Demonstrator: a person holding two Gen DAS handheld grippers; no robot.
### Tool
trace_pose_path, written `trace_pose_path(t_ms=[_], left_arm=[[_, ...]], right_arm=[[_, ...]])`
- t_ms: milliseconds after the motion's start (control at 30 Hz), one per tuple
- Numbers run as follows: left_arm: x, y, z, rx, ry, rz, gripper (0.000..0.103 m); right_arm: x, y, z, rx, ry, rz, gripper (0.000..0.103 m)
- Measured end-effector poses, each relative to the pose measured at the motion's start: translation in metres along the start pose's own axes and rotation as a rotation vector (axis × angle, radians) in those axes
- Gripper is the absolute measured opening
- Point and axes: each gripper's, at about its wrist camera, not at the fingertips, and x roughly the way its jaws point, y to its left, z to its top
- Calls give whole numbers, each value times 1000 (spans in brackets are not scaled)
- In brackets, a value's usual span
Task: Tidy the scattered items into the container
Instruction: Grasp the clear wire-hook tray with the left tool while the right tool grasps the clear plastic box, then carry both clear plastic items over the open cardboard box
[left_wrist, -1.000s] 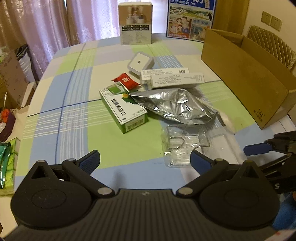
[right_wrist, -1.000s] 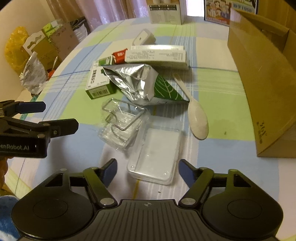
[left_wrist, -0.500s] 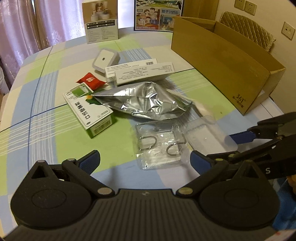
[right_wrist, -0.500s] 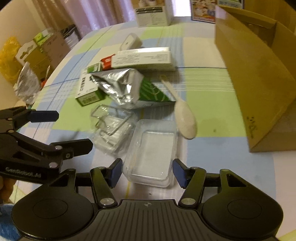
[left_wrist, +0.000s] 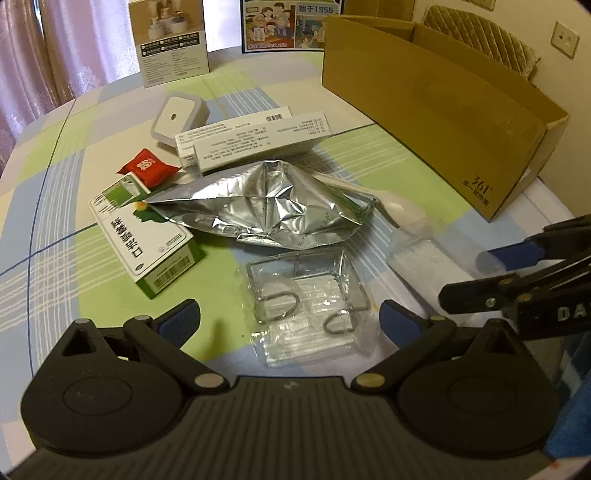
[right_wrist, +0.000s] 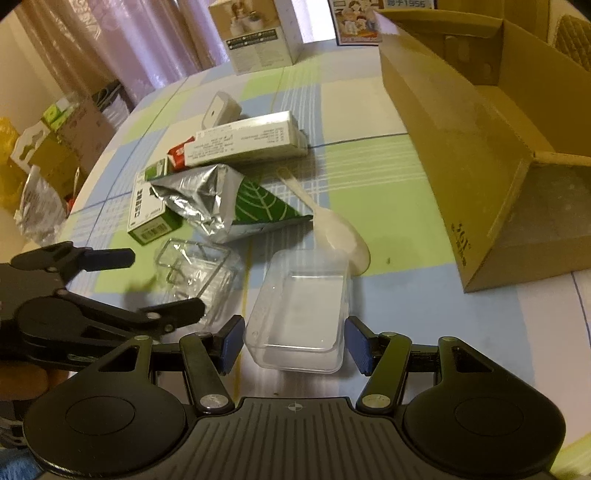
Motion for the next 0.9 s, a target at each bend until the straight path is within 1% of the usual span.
trace_pose_path(t_ms=[133, 167, 200, 233, 267, 300, 333, 367, 400, 533, 600, 700, 767, 833, 900], left_arm=[[9, -7, 5, 28, -7, 16, 101], [11, -8, 6, 34, -10, 20, 97], [13, -9, 7, 37, -11, 25, 91], [15, -9, 8, 33, -5, 26, 87], [17, -8, 8, 22, 5, 20, 78], [17, -6, 7, 6, 11, 4, 71], [15, -5, 6, -6, 8, -2, 69], [13, -4, 5, -11, 10, -1, 65], [10, -4, 4, -6, 18, 5, 64], [-4, 0, -8, 33, 59, 56, 64], [-10, 5, -17, 20, 73, 74, 64], [-16, 12, -23, -14, 70, 94, 64], [-16, 13, -23, -13, 64, 120, 65], [-15, 12, -22, -11, 62, 120, 69], [-13, 11, -22, -8, 61, 127, 70]], right_arm=[[0, -1, 1, 8, -4, -4, 56], [0, -2, 1, 11, -5, -4, 56], [1, -2, 1, 13, -4, -2, 56], [1, -2, 1, 12, -2, 0, 56], [1, -1, 1, 9, -2, 0, 56], [1, -1, 1, 4, -1, 2, 56], [1, 0, 0, -3, -2, 4, 56], [1, 2, 0, -12, -1, 7, 56], [2, 3, -1, -23, 0, 10, 56], [5, 16, -6, -104, 5, 11, 56], [8, 21, -8, -132, 11, 5, 57], [15, 26, -10, -157, 39, 3, 56], [20, 27, -11, -163, 56, 0, 57], [25, 25, -10, -148, 68, 2, 58], [28, 21, -8, -119, 75, 3, 64]])
